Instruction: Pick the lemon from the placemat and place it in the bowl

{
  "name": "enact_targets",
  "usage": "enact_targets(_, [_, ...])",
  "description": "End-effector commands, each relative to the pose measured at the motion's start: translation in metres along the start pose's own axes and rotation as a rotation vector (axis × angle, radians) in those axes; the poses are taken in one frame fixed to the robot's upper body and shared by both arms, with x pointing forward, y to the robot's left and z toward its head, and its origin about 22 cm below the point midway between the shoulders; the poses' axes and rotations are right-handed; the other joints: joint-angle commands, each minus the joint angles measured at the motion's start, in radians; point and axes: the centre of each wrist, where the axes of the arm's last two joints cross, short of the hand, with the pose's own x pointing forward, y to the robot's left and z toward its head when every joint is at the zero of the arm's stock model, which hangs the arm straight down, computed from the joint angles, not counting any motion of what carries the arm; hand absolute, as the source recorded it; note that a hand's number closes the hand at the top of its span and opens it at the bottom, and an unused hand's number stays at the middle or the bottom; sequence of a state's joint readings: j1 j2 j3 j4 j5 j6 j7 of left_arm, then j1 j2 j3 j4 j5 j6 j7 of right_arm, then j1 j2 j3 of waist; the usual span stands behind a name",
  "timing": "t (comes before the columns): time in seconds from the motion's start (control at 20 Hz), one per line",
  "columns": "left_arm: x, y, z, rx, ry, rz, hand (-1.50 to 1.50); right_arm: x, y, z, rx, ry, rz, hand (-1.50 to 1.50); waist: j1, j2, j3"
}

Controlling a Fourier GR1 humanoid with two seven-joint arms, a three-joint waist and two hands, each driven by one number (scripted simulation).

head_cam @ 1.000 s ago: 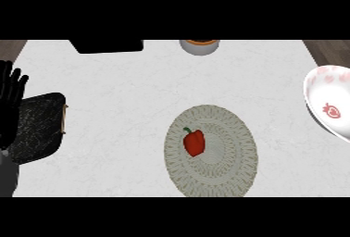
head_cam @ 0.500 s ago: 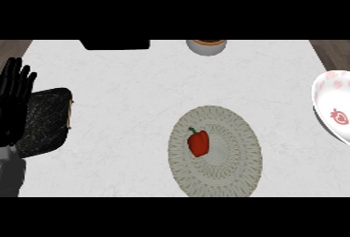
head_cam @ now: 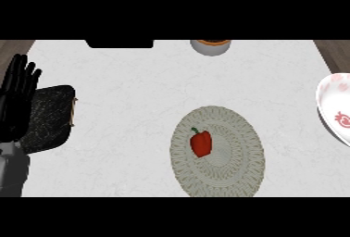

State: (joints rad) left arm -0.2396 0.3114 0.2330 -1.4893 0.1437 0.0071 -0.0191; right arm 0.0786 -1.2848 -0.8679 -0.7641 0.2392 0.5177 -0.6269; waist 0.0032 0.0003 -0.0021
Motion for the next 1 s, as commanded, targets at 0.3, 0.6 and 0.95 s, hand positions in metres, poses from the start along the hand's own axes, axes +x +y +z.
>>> enact_targets(0.3, [0.016,-0.004,-0.004,-0.014,-0.007,0.011,0.0,0.061,0.091,-0.064,0.205,-0.06,-0.048,1.5,0.008,-0.002,0.001])
enact_targets(0.6, [0.002,0.013,-0.011,0.004,-0.012,0.005,0.0,0.106,0.153,-0.086,0.296,-0.044,-0.062,1.5,0.001,0.001,0.001])
enact_targets(0.95, [0.002,0.005,0.002,-0.007,-0.015,0.004,0.0,0.105,0.227,-0.09,0.257,0.025,0.057,1.5,0.006,0.001,0.002])
